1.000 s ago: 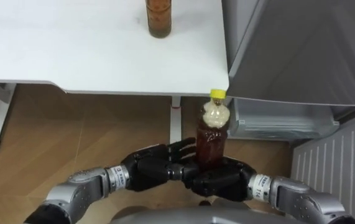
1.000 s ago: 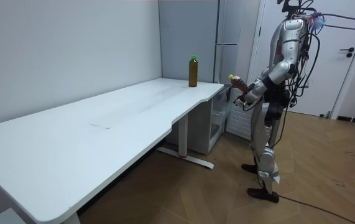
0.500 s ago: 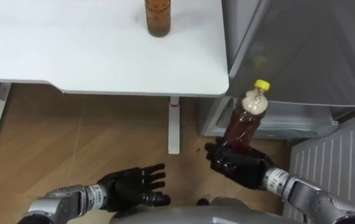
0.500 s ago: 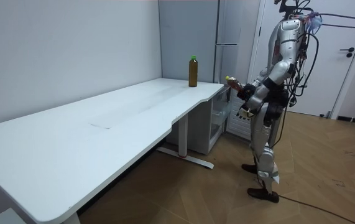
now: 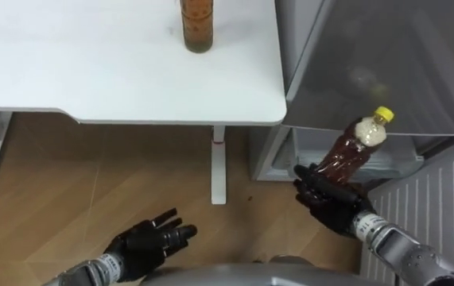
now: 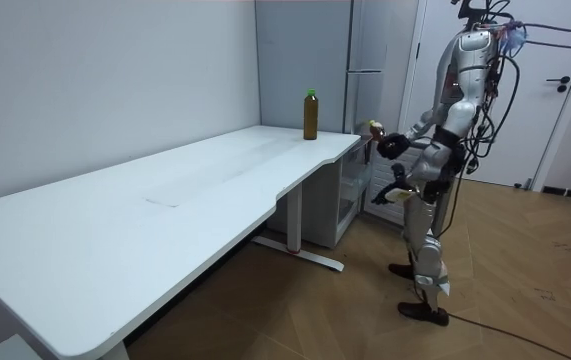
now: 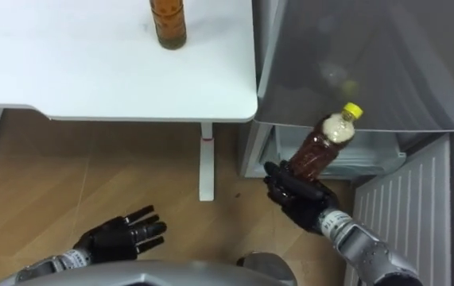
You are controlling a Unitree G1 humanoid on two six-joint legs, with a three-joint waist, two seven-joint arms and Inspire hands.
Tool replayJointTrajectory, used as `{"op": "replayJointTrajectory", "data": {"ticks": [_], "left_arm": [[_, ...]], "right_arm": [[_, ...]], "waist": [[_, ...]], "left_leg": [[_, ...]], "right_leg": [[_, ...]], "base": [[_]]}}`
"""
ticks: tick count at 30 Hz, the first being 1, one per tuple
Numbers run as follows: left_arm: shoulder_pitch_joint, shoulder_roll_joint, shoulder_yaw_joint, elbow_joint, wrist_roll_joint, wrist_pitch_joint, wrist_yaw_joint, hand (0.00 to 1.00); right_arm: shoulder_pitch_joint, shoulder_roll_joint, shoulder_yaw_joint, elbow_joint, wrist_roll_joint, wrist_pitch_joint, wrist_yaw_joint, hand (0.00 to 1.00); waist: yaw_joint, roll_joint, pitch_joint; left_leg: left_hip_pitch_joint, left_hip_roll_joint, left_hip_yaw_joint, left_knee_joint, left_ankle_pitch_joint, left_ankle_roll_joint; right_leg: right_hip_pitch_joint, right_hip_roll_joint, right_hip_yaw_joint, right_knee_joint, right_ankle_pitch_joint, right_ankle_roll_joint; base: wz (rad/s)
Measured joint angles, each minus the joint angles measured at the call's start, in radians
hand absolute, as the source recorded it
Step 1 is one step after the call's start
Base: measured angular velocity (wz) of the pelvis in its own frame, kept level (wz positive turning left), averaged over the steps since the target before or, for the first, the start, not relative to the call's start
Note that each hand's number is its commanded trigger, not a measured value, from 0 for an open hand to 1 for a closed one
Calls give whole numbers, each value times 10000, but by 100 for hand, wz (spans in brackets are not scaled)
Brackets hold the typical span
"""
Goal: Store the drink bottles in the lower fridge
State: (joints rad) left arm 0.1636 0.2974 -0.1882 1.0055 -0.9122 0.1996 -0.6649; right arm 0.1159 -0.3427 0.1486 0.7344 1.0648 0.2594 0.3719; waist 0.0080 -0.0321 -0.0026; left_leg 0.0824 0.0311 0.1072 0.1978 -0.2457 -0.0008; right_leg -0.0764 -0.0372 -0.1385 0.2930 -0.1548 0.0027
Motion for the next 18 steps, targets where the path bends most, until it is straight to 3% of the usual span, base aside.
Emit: {"op": "replayJointTrajectory", "data": {"ticks": [4, 7, 9, 14, 16, 18], "left_arm": [[391, -152, 595, 460, -1127, -36, 377, 0], [505, -307, 1087, 808, -1262, 12, 680, 0], [640, -358, 1211, 824, -1469, 55, 843, 0], [648, -479, 1337, 913, -1987, 139, 1732, 0], [444, -535, 1484, 972, -2184, 119, 2057, 0], [243, -623, 1732, 988, -2241, 136, 2351, 0]], "right_arm": [[0, 162, -796, 339, 99, -16, -734, 100], [-11, 272, -1410, 520, 461, -19, -1247, 100], [-29, 274, -1517, 601, 795, -26, -1510, 100], [-889, 331, -1513, 2107, 1241, -31, -2299, 100], [-1232, 366, -1518, 2179, 1291, -35, -2717, 100], [-1701, 412, -1606, 2357, 1681, -56, -2906, 100]], "waist": [[-3, 31, 35], [38, 118, 106], [114, 145, 106], [288, 48, 164], [350, 31, 115], [327, 35, 120]], "left_leg": [[0, 52, -20, -17, -3, -6], [-17, 50, -8, -19, -4, -7], [-42, 47, 41, -18, -3, -9], [-238, 54, -12, 75, 0, -12], [-596, 40, -11, 205, 0, -12], [-997, 77, -16, 388, 3, -13]], "right_leg": [[37, 54, -22, -35, 4, -1], [3, 58, -8, -39, -17, -3], [-103, 51, 22, 23, -39, -12], [-170, 41, -29, -40, -36, -27], [-533, 11, -28, 12, -10, -38], [-841, 34, -47, 4, 145, -77]], "base": [[0], [-1], [-7], [4], [0], [0]]}}
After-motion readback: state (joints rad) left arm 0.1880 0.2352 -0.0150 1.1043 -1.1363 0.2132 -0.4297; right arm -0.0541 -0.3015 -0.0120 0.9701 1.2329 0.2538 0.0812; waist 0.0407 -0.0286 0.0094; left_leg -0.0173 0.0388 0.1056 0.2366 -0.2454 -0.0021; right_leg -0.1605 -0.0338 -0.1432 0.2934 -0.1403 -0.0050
